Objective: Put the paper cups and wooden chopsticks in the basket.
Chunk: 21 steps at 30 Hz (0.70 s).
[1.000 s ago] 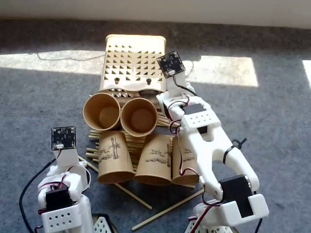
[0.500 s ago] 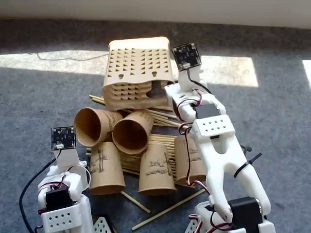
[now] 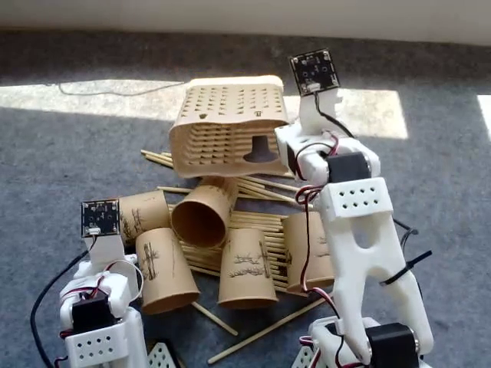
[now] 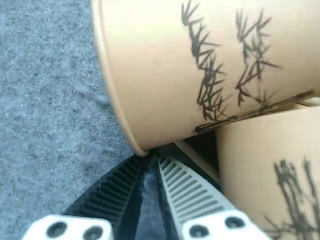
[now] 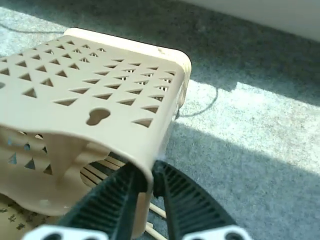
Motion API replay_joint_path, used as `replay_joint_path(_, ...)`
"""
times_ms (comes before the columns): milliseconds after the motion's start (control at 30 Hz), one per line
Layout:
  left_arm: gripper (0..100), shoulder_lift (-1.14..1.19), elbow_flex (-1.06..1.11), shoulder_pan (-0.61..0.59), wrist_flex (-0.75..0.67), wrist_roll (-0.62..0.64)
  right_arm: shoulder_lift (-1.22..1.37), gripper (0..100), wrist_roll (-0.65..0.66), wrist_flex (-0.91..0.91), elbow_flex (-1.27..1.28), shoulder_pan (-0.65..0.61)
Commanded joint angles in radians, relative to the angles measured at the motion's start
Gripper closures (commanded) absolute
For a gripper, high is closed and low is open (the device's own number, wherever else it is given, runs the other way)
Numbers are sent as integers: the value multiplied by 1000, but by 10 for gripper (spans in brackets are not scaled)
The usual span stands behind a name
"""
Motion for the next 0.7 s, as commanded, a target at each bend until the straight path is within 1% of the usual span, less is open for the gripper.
replay_joint_path(0, 993, 2, 21, -2, 8, -2, -64, 992, -12, 99, -125, 13)
replay_joint_path(300, 993, 2, 21, -2, 8, -2, -62, 992, -12, 328, -255, 15)
replay_joint_path(567, 993, 2, 21, -2, 8, -2, -62, 992, -14, 433, -283, 16)
replay_joint_path(667, 993, 2, 21, -2, 8, -2, -61, 992, -37, 440, -283, 44)
